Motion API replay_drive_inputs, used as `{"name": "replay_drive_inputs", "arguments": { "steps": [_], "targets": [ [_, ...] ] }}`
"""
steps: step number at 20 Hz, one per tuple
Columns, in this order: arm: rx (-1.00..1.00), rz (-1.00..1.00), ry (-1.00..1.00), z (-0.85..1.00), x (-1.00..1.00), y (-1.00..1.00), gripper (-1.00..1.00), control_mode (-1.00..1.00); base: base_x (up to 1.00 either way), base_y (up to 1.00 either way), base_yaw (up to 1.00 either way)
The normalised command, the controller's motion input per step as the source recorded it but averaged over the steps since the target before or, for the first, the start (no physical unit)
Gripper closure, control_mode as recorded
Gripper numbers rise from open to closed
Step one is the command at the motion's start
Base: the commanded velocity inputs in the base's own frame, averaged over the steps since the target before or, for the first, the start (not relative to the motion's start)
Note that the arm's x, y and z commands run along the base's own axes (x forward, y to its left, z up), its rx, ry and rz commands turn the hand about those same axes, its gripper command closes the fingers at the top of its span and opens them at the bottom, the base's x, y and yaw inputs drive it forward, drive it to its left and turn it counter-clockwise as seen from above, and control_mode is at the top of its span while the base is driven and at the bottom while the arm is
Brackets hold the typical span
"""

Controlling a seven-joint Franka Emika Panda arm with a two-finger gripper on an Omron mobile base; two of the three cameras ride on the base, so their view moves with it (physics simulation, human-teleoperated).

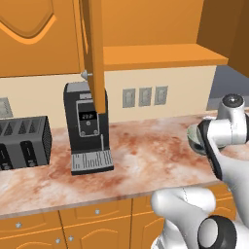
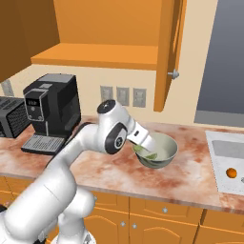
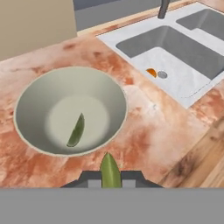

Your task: Pick the lemon wedges from the cabinet and place them in one bowl. Pick the tangerine from the sink and place it in the other bowl.

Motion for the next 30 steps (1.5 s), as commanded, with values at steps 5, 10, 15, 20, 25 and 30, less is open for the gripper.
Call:
{"name": "replay_drive_inputs", "arguments": {
  "steps": [5, 10, 15, 20, 25, 30],
  "targets": [
    [0.03, -0.04, 0.03, -0.06, 0.4, -0.05, 1.0, -1.0, 0.0, 0.0, 0.0],
    [0.01, -0.01, 0.05, -0.22, 0.45, -0.06, 1.0, -1.0, 0.0, 0.0, 0.0],
    [0.05, 0.0, 0.1, -0.32, 0.48, -0.2, 1.0, -1.0, 0.0, 0.0, 0.0],
    [0.05, 0.0, 0.03, -0.26, 0.25, -0.02, -1.0, -1.0, 0.0, 0.0, 0.0],
    [0.0, 0.0, 0.01, -0.07, 0.0, 0.0, -1.0, -1.0, 0.0, 0.0, 0.0],
    [0.0, 0.01, 0.01, 0.01, -0.19, 0.1, -1.0, -1.0, 0.0, 0.0, 0.0]
  ]
}}
